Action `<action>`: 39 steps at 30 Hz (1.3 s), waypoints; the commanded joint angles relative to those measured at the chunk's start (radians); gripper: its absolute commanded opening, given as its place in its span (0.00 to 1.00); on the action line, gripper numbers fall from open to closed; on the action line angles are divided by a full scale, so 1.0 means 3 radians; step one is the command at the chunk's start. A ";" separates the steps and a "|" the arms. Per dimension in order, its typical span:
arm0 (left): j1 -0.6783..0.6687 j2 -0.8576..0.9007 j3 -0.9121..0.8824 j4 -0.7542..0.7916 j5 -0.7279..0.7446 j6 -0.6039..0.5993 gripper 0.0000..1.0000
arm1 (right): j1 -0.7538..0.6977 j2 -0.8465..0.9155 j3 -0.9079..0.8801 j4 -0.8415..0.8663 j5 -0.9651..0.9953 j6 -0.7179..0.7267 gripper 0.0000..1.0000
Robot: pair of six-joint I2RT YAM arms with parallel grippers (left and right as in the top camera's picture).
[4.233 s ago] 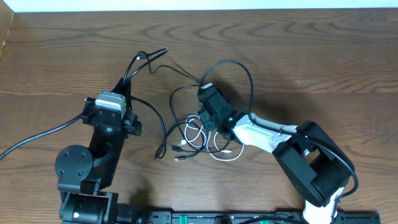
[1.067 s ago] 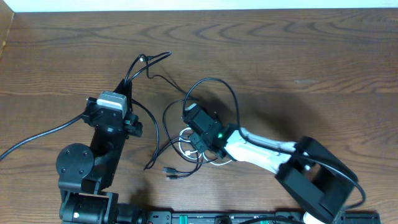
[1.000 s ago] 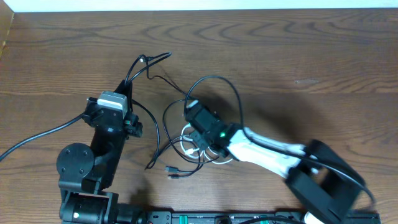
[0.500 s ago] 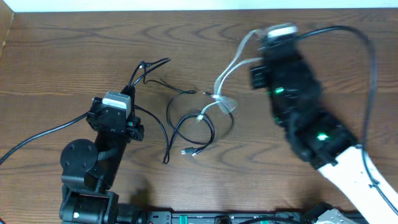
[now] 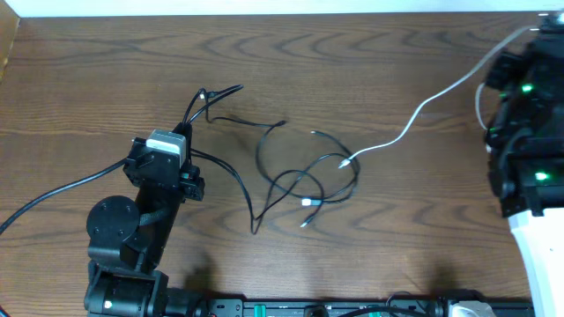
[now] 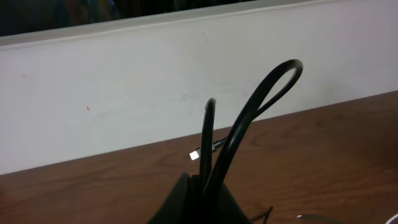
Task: Untangle cables
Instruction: 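Pull the white cable up and right with the right gripper, then carry the white cable to the far right and drop it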
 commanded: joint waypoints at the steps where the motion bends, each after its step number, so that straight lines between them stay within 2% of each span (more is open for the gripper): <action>1: 0.0014 -0.0023 0.0081 0.0003 -0.0018 0.0055 0.08 | -0.0261 -0.0055 0.0008 0.0050 -0.0154 0.0140 0.01; 8: 0.0014 -0.0023 0.0080 -0.0025 -0.0018 0.0055 0.07 | -0.0567 -0.0046 0.0008 0.0146 -0.1349 0.1108 0.01; 12: 0.0014 -0.0024 0.0080 -0.0075 0.0020 0.0041 0.07 | -0.0515 0.0038 0.0008 0.0401 -0.2529 0.1575 0.01; 14: 0.0014 -0.0024 0.0080 -0.0067 0.0268 0.0041 0.08 | -0.0411 0.0127 0.0008 0.0558 -0.2987 0.1750 0.01; 17: 0.0014 -0.0023 0.0080 0.0051 0.1078 0.0042 0.07 | -0.0112 0.0303 0.0008 0.0746 -0.3419 0.1787 0.01; 23: 0.0014 -0.0023 0.0081 0.0781 0.3105 -0.0051 0.08 | 0.0563 0.0645 0.0008 0.0706 -0.3281 0.1244 0.01; 26: 0.0014 -0.0024 0.0081 0.1185 0.3700 -0.0366 0.07 | 0.0727 0.0776 0.0008 0.0603 -0.2993 0.1050 0.01; 29: 0.0018 -0.0024 0.0080 0.1039 0.3733 -0.0423 0.07 | 0.0762 0.0821 0.0008 0.0429 -0.2658 0.0874 0.01; 33: 0.0092 -0.0024 0.0080 0.0484 0.3688 -0.0071 0.07 | 0.0699 0.0807 0.0008 0.0195 -0.2088 0.0589 0.01; 39: 0.0217 -0.0023 0.0080 -0.0347 0.2668 0.0385 0.07 | 0.0409 0.0790 0.0008 0.0067 -0.0979 0.0519 0.01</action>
